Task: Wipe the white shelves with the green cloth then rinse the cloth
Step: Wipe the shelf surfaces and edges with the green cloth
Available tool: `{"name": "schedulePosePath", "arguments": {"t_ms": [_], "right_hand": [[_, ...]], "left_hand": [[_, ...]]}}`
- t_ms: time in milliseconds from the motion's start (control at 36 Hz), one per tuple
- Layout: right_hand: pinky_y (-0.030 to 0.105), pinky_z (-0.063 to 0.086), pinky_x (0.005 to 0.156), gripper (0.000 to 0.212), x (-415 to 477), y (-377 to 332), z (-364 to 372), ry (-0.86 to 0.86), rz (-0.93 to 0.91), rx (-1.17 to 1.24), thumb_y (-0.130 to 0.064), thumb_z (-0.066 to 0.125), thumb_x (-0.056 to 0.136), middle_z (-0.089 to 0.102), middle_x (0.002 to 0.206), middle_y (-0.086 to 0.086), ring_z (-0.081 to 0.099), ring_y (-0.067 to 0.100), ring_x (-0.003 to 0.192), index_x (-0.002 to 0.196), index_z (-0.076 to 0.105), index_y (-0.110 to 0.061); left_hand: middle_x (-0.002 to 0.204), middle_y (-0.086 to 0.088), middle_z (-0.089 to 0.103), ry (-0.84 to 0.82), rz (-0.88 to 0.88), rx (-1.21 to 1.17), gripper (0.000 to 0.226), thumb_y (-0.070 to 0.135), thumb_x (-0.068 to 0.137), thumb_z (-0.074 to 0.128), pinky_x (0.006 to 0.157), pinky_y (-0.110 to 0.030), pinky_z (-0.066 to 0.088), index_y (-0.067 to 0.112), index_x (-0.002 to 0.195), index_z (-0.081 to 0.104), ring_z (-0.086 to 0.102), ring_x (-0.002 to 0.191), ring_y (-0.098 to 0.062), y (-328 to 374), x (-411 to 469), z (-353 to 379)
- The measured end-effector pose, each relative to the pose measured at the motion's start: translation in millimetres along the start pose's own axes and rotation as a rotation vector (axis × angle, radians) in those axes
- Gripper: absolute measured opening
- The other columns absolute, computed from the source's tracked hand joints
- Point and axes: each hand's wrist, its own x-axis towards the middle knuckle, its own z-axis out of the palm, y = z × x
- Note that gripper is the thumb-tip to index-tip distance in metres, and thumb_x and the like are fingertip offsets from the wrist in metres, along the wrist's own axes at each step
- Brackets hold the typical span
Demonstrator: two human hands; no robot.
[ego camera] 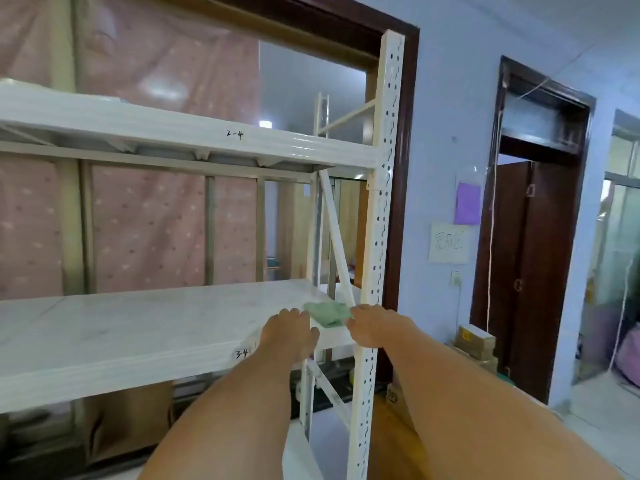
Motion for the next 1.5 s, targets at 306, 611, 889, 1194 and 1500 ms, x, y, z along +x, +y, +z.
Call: {"name": "schedulePosePath", "arguments": {"t_ms": [306,611,889,1194,1500], "right_hand": [[0.037,0.045,0.104,0.046,74.3,39.6,16.2,0.021,-0.071,0.118,-0.011,0.042,0.1,0.053,0.141,0.009,0.054,0.028,0.125,0.145,0.045,-0.014],[0.034,0.04,0.1,0.04,122.4,28.1,24.5,-0.02,-0.257,0.255,-0.007,0.042,0.099,0.052,0.14,0.017,0.052,0.032,0.125,0.138,0.048,-0.002],[0.041,0.036,0.111,0.047,146.1,26.4,55.2,-0.085,-0.354,0.228,-0.014,0.044,0.1,0.044,0.147,0.014,0.045,0.032,0.133,0.146,0.04,-0.008],[0.042,0.018,0.121,0.064,167.2,20.2,55.8,-0.048,-0.477,0.043,-0.017,0.045,0.098,0.014,0.166,0.007,0.021,0.026,0.149,0.158,0.023,-0.015],[0.054,0.019,0.118,0.065,189.9,10.4,66.8,-0.168,-0.422,0.013,-0.035,0.036,0.103,0.014,0.165,0.012,0.023,0.029,0.148,0.157,0.014,-0.008]], "left_hand": [[0.112,-0.007,0.062,0.089,0.056,-0.082,0.031,0.027,0.098,0.039,0.085,-0.036,0.05,0.016,0.112,0.064,0.059,0.098,-0.025,33.3,71.8,40.5],[0.107,0.0,0.065,0.323,0.205,-0.142,0.026,0.023,0.095,0.048,0.086,-0.028,0.046,0.017,0.115,0.065,0.058,0.096,-0.019,33.6,66.8,85.4],[0.106,-0.003,0.069,0.463,0.209,-0.125,0.026,0.013,0.089,0.063,0.085,-0.03,0.053,0.012,0.116,0.066,0.063,0.09,-0.02,28.9,55.8,94.2],[0.1,-0.007,0.066,0.572,0.223,0.003,0.023,0.008,0.083,0.057,0.092,-0.033,0.051,0.008,0.101,0.071,0.057,0.09,-0.022,41.4,49.3,94.0],[0.118,-0.003,0.07,0.452,0.06,0.061,0.04,0.03,0.091,0.046,0.115,-0.026,0.027,0.011,0.116,0.07,0.06,0.117,-0.018,32.7,41.9,91.4]]}}
